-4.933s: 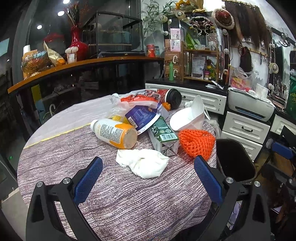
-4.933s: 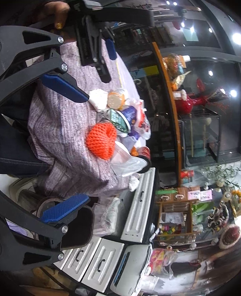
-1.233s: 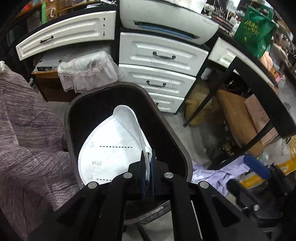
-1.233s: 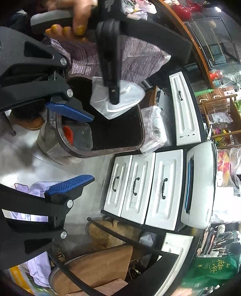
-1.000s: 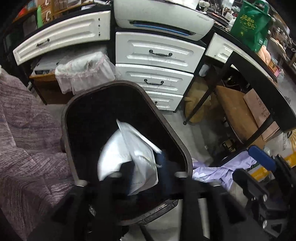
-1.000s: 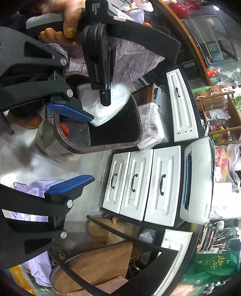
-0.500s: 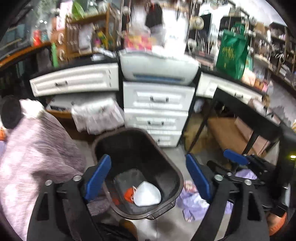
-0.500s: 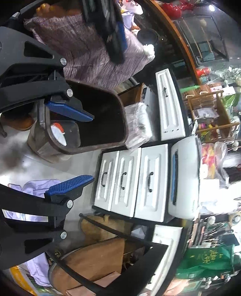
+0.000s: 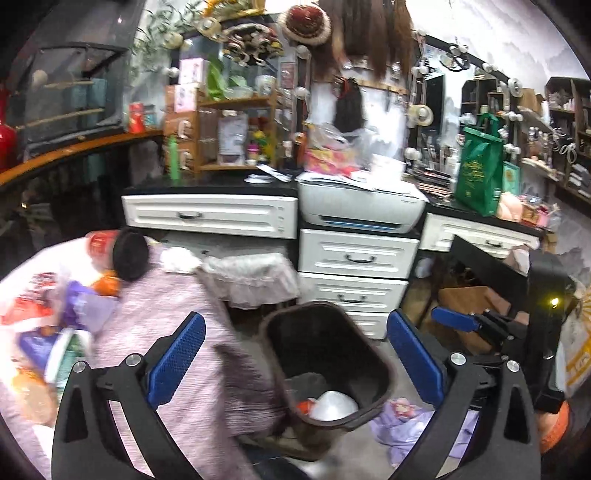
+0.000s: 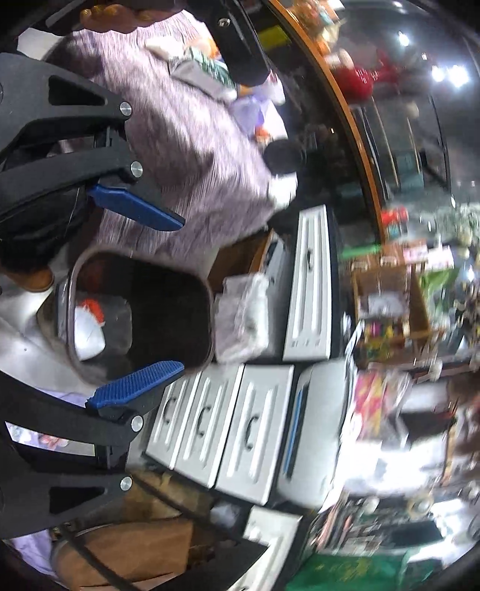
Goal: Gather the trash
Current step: 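Return to the table and grasp the white plastic bag with the left tool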
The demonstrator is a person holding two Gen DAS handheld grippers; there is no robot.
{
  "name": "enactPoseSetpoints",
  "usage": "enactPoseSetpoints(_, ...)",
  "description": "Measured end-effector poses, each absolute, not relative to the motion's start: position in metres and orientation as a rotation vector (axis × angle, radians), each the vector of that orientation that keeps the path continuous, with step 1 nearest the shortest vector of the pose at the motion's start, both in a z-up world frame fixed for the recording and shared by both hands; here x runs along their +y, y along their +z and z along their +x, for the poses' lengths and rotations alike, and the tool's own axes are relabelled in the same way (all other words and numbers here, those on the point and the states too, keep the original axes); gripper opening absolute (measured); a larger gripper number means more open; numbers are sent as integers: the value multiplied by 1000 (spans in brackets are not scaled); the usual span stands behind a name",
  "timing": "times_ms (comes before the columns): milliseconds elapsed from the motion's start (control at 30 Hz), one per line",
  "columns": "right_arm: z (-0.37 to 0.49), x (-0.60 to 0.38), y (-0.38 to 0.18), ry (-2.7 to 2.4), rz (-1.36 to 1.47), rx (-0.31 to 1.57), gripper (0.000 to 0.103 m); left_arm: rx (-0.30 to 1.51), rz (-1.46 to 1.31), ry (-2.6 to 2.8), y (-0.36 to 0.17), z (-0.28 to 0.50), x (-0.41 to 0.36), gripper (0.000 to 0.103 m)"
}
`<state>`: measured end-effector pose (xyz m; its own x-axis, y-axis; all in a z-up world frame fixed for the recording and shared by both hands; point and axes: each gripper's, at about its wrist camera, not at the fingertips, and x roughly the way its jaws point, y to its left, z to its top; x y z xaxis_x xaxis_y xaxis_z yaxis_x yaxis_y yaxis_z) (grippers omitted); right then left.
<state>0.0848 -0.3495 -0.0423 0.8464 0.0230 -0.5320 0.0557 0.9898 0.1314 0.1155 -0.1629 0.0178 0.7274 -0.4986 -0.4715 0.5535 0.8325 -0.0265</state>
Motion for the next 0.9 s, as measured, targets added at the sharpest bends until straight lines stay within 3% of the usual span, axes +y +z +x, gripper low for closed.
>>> enactPoseSetpoints(633, 122, -181, -10, 288, 30, 569, 73, 473, 40, -168, 38, 158, 42, 97)
enactPoseSetpoints(900, 122, -144, -12, 323, -16, 561, 73, 659, -66, -171, 31, 231, 104, 69)
